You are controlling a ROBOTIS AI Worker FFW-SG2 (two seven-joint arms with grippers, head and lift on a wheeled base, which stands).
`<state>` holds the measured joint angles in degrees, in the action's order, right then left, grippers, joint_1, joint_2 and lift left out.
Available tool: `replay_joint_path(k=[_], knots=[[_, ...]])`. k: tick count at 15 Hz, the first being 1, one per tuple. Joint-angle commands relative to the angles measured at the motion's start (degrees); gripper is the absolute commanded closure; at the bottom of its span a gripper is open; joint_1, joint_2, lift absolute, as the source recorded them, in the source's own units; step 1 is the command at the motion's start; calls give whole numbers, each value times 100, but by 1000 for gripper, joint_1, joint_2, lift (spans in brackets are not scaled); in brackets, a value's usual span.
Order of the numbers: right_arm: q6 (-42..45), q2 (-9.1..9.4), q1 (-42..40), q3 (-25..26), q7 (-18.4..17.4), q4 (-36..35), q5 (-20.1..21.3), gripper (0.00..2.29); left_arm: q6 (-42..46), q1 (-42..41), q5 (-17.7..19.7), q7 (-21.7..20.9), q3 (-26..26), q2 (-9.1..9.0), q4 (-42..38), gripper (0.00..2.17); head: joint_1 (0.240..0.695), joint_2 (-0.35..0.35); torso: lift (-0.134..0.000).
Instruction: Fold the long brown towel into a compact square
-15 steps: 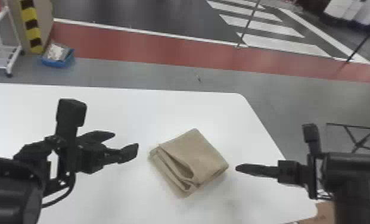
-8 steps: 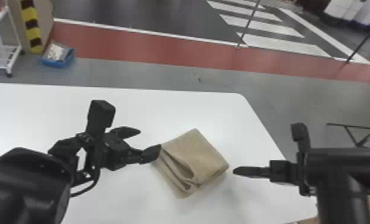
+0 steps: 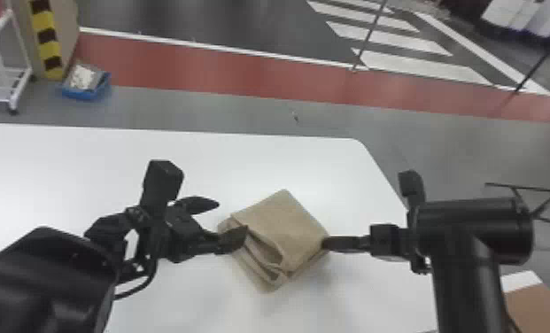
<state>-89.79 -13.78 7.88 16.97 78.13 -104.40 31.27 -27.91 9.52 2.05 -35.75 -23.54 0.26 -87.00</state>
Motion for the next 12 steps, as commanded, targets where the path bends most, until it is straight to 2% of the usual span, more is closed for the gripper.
replay_joint_path(k=[1, 3, 5, 8, 11, 12], knots=[[-30, 112, 82, -53, 19, 61, 1, 2256, 0, -82, -20, -20, 86, -41, -80, 211, 695, -350, -124], [-30, 271, 126, -62, 19, 78, -43, 2256, -18, -153, -20, -20, 183, -41, -221, 211, 695, -350, -124], [-30, 402, 223, -62, -220, 105, -78, 2256, -88, -232, -20, -38, 262, -41, -388, 211, 695, -350, -124], [-30, 438, 434, -159, -439, 184, -7, 2256, -105, -258, -20, -64, 324, -41, -397, 211, 695, -350, -124], [-30, 455, 574, -211, -879, 430, 1, 2256, -105, -258, -20, -64, 332, -41, -388, 211, 695, -350, -124], [17, 543, 583, -176, -1063, 482, 1, 2256, -105, -258, -29, -64, 332, -41, -388, 211, 695, -350, -124]])
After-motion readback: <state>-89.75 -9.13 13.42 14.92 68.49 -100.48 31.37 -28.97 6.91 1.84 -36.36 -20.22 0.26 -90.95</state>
